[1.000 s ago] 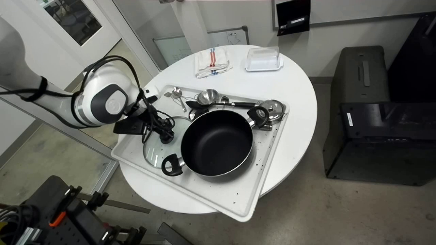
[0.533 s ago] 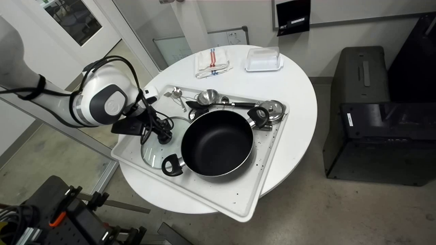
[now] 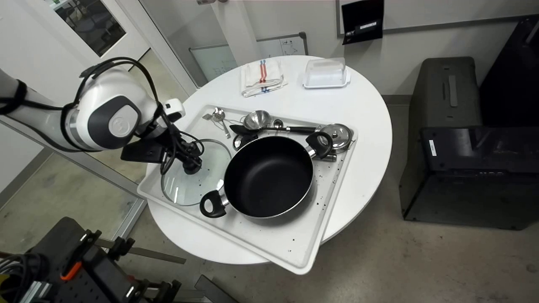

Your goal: Put the lid on the pot

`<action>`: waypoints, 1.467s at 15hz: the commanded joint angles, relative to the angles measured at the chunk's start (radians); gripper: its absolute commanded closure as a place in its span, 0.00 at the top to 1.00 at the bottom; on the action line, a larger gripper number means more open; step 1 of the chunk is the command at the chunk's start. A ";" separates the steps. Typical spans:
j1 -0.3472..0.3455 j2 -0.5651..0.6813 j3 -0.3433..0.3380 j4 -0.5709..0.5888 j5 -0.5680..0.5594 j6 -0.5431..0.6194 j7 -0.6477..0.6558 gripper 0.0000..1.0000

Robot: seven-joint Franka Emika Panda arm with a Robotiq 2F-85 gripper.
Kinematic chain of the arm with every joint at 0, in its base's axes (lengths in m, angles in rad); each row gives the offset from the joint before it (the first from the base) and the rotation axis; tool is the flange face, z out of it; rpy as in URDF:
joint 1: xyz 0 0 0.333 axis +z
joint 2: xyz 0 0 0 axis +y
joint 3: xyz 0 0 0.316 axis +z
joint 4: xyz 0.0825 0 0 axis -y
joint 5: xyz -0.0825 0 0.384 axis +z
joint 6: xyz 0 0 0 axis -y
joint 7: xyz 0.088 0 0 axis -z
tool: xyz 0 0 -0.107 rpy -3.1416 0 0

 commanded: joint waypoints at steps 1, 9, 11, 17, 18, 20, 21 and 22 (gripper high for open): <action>-0.005 -0.123 0.009 -0.076 0.012 -0.030 -0.038 0.26; -0.008 -0.271 0.025 -0.124 0.013 -0.075 -0.044 0.26; -0.015 -0.285 0.018 -0.107 0.016 -0.108 -0.038 0.26; -0.081 -0.289 -0.008 -0.047 0.046 -0.184 -0.023 0.26; -0.099 -0.285 -0.012 -0.033 0.059 -0.194 -0.023 0.26; -0.122 -0.277 -0.024 -0.010 0.072 -0.211 -0.017 0.26; -0.132 -0.274 -0.030 0.000 0.080 -0.216 -0.011 0.26; -0.146 -0.269 -0.036 0.015 0.088 -0.226 -0.010 0.26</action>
